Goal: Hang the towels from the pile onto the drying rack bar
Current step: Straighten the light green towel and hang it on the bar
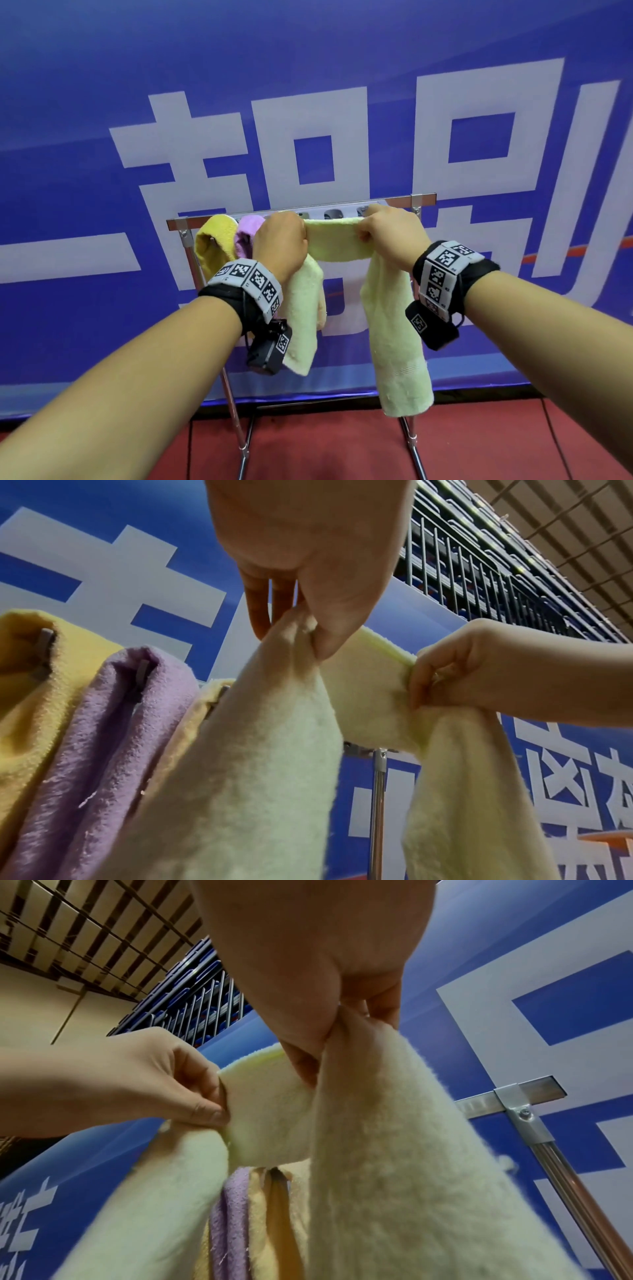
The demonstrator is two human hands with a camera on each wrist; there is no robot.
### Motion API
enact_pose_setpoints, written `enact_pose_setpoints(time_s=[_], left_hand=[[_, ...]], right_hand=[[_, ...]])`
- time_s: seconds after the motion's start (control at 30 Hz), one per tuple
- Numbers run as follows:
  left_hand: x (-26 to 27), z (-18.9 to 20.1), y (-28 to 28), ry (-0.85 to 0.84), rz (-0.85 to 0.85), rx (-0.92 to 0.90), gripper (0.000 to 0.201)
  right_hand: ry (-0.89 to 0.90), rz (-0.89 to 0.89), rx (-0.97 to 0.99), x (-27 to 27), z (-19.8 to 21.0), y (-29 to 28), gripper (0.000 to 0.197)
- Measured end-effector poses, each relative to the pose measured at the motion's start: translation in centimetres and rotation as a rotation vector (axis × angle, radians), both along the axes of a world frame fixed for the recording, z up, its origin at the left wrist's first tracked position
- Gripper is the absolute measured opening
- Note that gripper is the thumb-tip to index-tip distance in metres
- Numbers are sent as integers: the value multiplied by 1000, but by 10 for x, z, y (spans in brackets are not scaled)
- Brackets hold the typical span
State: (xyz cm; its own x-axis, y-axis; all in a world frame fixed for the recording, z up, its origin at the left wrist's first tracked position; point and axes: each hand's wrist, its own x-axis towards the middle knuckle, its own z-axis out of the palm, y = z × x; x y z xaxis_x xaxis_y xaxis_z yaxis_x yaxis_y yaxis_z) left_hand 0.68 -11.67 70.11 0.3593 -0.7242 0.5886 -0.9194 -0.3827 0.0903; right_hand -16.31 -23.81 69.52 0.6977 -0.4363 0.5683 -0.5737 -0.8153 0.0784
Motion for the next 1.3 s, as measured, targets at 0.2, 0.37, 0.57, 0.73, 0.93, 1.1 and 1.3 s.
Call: enact_pose_setpoints(time_s=[0.2,0.37,0.57,0.73,0.93,1.1,1.3], left_hand=[[0,4,-8,-365,-236,306,30],[4,15,-19,-361,-147,304,33],[18,20,-36,-330,18,227,17],[33,11,-57,-178,13,123,10],[45,-2,-81,32,-84,32,11],[54,-7,-89,75,-65,29,10],[56,-17,-93,-18,-40,54,13]], right_hand=[[-70,-21,37,14,1,-21,9],[-120,57,84,29,3,-28,20],[-72,7,60,49,0,-38,33],[-90,42,108,74,-5,-52,31],[-174,133,231,97,-5,-62,22],[-95,120,271,101,-1,-61,20],[-21,-24,38,105,-5,-71,18]])
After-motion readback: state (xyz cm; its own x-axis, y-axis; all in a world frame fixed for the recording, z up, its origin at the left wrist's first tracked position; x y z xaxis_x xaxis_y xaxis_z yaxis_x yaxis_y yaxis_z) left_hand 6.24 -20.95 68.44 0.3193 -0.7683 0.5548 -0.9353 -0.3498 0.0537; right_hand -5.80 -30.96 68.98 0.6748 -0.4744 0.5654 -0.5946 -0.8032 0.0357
